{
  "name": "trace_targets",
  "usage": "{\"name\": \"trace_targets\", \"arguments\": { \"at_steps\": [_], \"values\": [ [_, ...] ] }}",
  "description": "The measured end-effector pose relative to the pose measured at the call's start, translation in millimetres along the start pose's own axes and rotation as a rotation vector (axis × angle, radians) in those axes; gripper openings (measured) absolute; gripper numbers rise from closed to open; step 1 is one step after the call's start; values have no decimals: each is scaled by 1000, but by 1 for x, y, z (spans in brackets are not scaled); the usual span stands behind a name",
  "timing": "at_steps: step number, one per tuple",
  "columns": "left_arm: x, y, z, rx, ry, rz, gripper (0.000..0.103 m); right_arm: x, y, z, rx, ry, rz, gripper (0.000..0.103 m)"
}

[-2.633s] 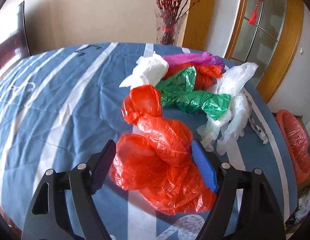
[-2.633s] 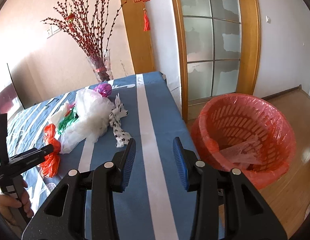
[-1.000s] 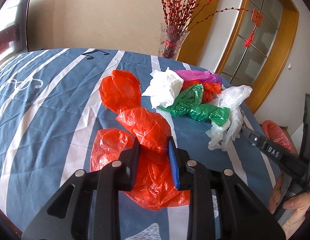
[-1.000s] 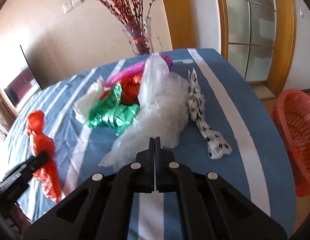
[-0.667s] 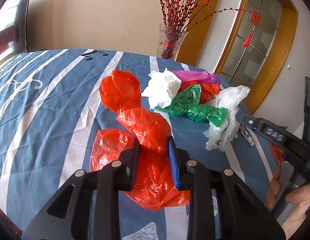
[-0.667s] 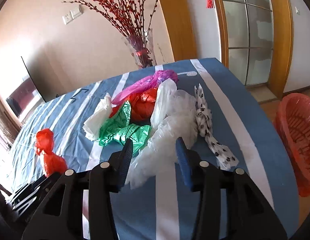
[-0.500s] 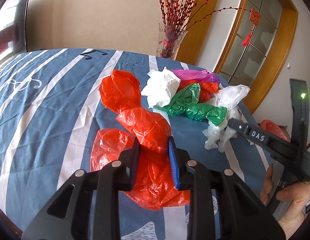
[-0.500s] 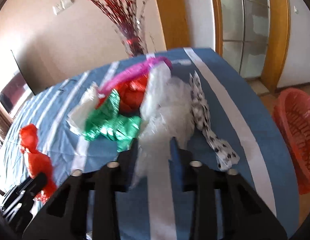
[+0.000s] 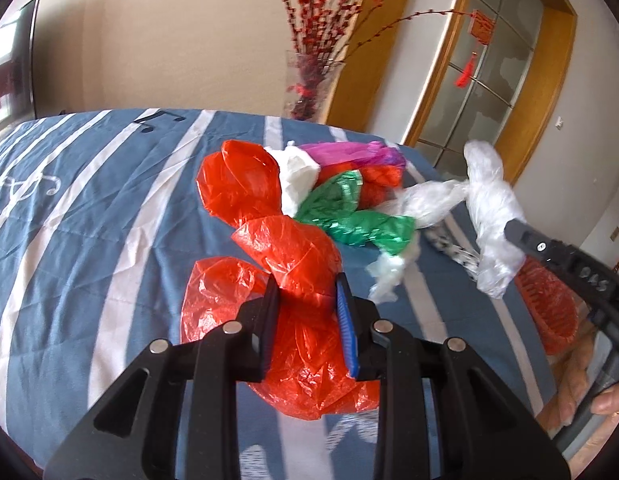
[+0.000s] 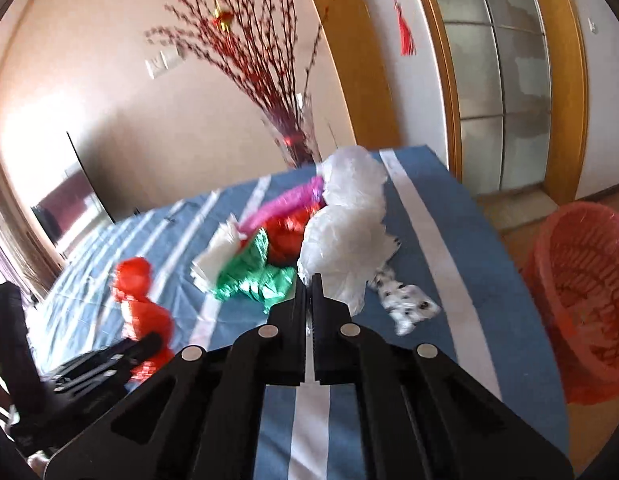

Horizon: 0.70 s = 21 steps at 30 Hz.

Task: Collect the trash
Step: 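Carry the red and white bags over the red basket and open both tools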

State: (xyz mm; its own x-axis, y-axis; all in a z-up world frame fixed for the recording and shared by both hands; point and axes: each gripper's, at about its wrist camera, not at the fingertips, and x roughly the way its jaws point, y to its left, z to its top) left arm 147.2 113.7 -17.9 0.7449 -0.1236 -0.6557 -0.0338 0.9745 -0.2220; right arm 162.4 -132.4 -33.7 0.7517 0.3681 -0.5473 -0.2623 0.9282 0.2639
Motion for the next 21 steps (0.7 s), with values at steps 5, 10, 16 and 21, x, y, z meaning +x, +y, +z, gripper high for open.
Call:
{"name": "trace_targets", "arguments": {
  "at_steps": [5,10,16,21],
  "values": [
    [-4,-29,3,51,-8,-45,28,-23,-9,3,-12,-49,-21,3],
    [-7,-64,5,110,-18,-96,28,-45,-26,-1,-25,-95,-99,3],
    [-9,-119,4,195,-25,-191,28,-69,-57,-3,-22,-138,-205,3],
    [-4,-165,1,263,-19,-274,28,-87,-89,-7,-8,-159,-298,3]
  ]
}}
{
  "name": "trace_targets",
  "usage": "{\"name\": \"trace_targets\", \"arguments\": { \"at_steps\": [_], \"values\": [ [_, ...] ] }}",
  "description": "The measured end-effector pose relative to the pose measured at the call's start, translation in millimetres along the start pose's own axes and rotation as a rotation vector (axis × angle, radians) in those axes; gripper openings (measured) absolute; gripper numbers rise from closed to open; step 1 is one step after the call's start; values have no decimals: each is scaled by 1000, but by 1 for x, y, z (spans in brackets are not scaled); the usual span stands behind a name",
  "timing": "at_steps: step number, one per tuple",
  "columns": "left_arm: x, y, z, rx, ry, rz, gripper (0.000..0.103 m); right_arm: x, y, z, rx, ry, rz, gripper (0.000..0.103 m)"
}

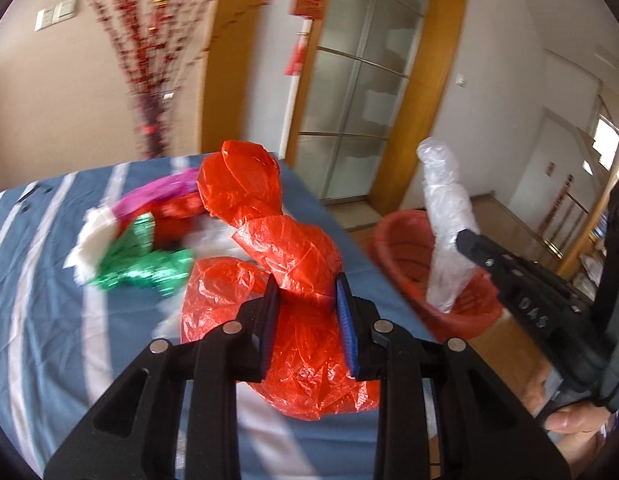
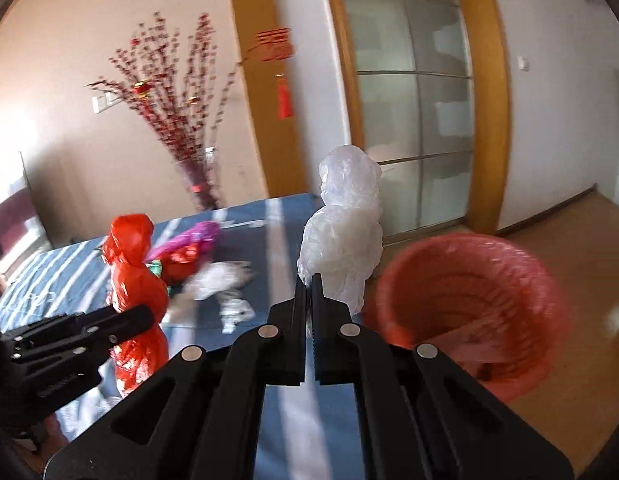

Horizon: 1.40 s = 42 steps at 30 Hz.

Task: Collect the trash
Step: 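Carry the red and white bags over the red basket and open both tools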

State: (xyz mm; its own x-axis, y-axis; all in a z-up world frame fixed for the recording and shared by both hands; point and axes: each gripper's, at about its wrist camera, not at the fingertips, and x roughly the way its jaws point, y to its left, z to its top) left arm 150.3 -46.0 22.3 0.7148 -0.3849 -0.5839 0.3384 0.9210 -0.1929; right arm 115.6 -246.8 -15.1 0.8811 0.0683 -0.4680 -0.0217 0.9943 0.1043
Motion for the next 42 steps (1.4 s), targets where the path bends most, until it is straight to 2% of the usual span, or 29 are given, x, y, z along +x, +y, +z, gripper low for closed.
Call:
{"name": "trace_targets", "arguments": {
  "at_steps": [7,14,22,33,36,38,42],
  "values": [
    [30,-47,10,62,30,-105,28,-5,-44,-2,53,-4,-86,3],
    [63,-79,16,90,71,-182,28,-7,-80,-5,105,-5,-132,3],
    [98,-110,22,119,108,-237,28,1,-110,-6,142,1,-157,3],
    [140,-135,31,129,141,-280,28,12,-149,-3,220,5,-176,3],
    [154,-138,33,125,150,-277,33,17,-158,-2,245,8,-172,3],
    [160,-139,32,115,158,-261,53,20,-164,-1,268,14,-167,5],
    [166,-130,30,94,170,-227,62,23,-172,-4,294,26,-176,14]
  ]
}}
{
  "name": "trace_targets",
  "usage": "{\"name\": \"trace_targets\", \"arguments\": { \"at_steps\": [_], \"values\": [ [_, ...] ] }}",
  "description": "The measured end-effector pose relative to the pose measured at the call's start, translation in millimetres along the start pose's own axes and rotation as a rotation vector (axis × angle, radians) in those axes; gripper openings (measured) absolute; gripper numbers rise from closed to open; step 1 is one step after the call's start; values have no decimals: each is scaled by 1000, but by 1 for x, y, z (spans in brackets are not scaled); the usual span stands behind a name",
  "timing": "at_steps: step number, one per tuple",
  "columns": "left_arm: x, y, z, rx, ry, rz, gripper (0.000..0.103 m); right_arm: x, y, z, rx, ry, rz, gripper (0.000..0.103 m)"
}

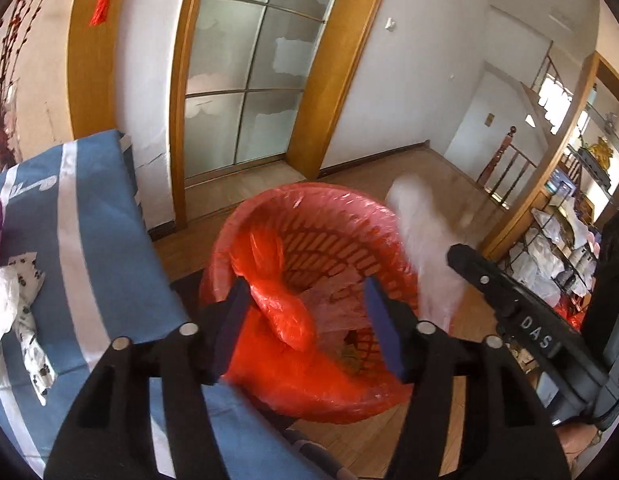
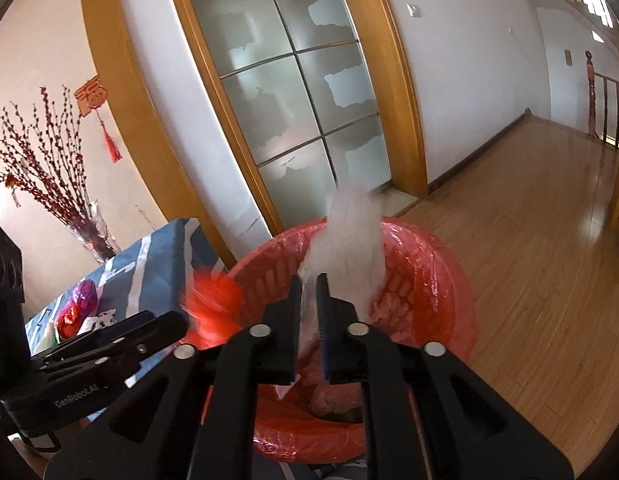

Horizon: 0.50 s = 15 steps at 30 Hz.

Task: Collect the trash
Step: 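Carry the red and white bags over the red basket and open both tools, then move both open tools back over the bags on the table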

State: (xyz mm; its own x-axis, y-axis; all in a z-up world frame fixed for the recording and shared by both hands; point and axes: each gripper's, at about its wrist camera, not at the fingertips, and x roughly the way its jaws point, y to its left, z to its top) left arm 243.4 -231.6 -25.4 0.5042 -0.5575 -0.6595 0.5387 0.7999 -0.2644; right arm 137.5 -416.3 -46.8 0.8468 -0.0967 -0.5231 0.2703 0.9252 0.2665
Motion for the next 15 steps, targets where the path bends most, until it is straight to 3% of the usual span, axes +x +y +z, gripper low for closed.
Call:
{"name": "trace_targets", "arguments": {
  "at_steps": [3,6,15],
  "values": [
    [-6,9,-5,-1,-2,44,69,-1,-2,-4,2,2,-16,41],
    [-18,18,-12,-7,-15,87,75,-5,0,-7,8,-9,-28,60],
    [-68,51,-37,-28,-66,228,84,-6,22,-13,-46,23,-8,73]
  ]
}}
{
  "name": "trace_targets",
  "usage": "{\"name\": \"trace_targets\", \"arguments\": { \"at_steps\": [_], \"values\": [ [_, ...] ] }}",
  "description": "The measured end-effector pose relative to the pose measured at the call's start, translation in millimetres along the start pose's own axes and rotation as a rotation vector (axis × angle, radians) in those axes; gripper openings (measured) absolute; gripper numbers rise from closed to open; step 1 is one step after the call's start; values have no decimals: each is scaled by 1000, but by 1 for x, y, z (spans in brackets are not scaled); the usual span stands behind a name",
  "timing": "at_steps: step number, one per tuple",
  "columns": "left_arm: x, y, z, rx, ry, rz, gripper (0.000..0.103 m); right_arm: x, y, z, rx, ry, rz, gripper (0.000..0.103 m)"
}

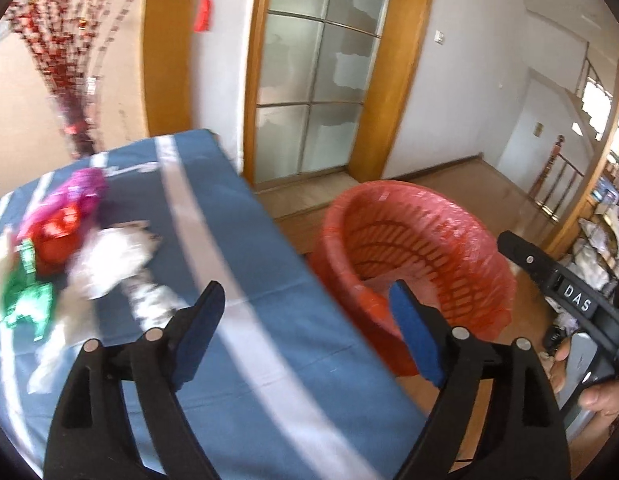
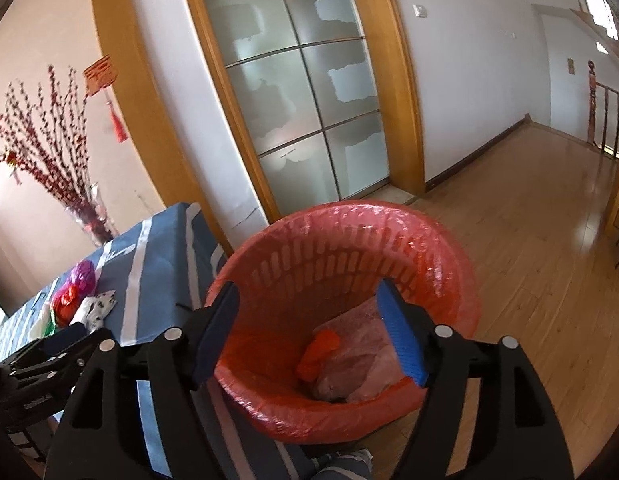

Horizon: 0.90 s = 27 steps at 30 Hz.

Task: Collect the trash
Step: 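Move both open tools back over the bags on the table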

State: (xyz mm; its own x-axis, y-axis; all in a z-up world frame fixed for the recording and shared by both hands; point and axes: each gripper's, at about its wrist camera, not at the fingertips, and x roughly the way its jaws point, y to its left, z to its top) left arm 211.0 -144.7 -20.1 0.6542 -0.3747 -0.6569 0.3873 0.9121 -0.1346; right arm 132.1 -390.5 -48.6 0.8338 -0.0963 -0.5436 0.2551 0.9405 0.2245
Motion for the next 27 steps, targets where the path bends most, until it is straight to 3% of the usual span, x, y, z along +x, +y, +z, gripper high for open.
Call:
{"name": "trace_targets", "arguments": {
  "at_steps": [16,23,27],
  "values": [
    [-63,111,-27,-167,-64,255,93,11,113,-13,-179,68,183,76],
    [-91,167,-43,-252,-90,388,93,32,175,-30,-299,161,269,61],
    [-101,190,-51,-300,-85,422,93,51,205,-43,-344,231,309,51]
  ]
}}
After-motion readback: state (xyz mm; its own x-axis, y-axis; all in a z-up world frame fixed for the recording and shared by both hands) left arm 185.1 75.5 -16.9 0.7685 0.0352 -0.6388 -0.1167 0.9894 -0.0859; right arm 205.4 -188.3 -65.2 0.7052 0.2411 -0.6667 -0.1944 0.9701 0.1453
